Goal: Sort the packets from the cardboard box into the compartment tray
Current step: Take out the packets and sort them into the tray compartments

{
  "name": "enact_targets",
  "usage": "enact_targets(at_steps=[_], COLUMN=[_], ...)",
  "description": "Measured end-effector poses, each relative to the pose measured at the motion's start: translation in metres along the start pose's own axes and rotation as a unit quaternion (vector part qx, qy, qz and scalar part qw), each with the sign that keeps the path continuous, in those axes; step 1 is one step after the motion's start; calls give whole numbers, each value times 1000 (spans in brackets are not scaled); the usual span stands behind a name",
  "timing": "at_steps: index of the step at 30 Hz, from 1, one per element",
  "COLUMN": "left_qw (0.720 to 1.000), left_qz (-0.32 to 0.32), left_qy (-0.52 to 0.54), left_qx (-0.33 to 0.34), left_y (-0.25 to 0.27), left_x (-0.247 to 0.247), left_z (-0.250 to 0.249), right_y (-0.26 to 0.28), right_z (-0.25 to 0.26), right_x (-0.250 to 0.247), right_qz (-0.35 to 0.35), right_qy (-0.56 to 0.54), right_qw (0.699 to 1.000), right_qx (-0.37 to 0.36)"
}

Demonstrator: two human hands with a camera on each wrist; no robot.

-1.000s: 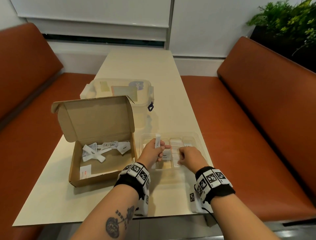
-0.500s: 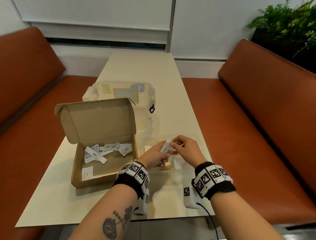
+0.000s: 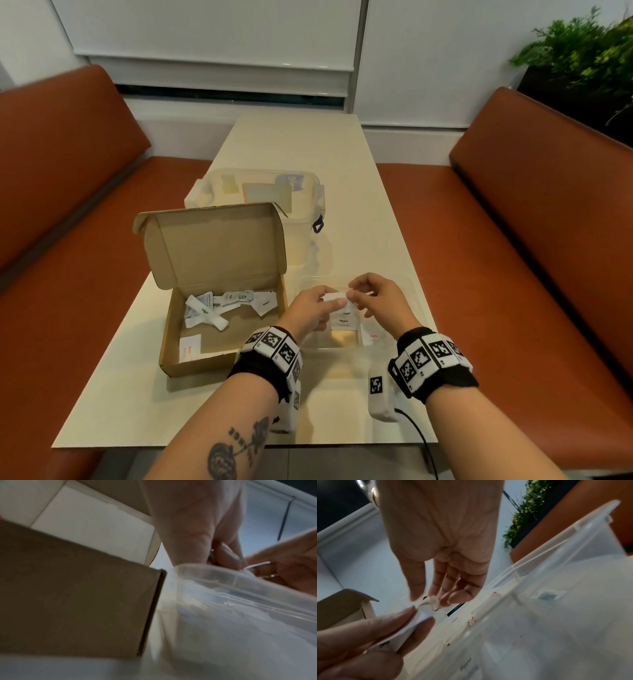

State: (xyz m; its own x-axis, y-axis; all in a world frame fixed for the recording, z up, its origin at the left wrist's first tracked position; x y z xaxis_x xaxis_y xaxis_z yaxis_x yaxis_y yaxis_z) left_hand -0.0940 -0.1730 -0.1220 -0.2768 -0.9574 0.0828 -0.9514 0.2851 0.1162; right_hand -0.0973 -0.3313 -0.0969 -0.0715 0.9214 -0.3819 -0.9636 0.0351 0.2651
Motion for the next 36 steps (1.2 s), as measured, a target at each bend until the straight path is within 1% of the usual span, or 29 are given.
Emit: enact_targets(at_steps=[3, 6, 9, 10, 12, 14, 16, 18, 19, 21, 24, 28, 32, 36], left_qw=[998, 995, 995, 995, 993, 985, 973, 969, 968, 968, 973, 977, 977, 978], left_qz=[5, -13, -17, -25, -60, -127, -196, -225, -228, -226, -208, -191, -189, -188], left_qy=[-58, -92, -95, -96, -96, -96, -71, -16, 19, 56, 52, 56, 70, 70], left_qx=[10, 20, 20, 20, 38, 69, 96, 104, 103, 99, 83, 70, 64, 61], left_y=[-1, -2, -3, -4, -6, -9, -12, -13, -13, -13, -13, -13, -14, -13], left_x=[-1, -1, -2, -2, -4, -7, -10, -11, -10, -10, -10, -11, -12, -11], left_z=[2, 4, 4, 3, 2, 2, 4, 7, 7, 7, 5, 3, 3, 2], right_y=[-2, -6, -9, -10, -12, -12, -12, -11, -12, -15, -19, -23, -25, -24], right_z=[4, 5, 3, 3, 0, -2, -4, -3, -3, -3, -2, -3, -4, -8], right_x=[2, -1, -4, -5, -9, -12, -10, -3, 2, 11, 21, 25, 28, 31], right_qz=[35, 24, 16, 1, -53, -86, -61, -12, 8, 24, 29, 28, 20, 9], right_qy=[71, 90, 89, 84, 68, 58, 77, 144, 191, 283, 353, 389, 417, 408], right_qw=[997, 995, 996, 996, 996, 995, 995, 989, 981, 959, 935, 921, 908, 912], right_qx=[-23, -21, -8, -6, -2, 7, 15, 14, 8, -5, -5, -9, -37, -39])
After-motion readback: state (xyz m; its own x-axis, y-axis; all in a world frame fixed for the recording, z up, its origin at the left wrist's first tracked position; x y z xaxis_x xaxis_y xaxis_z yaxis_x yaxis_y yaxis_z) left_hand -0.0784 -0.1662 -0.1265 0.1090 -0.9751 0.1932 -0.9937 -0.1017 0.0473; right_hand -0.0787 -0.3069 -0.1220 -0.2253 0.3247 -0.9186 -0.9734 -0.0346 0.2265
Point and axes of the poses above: each hand's wrist, its own y-axis away from the middle knuckle, its own x-axis out of the palm, z = x × y, the point moved 1 cm from there along -y, towards the middle knuckle, and after that the axes turned 12 degrees about x, right-handed, at the moved point
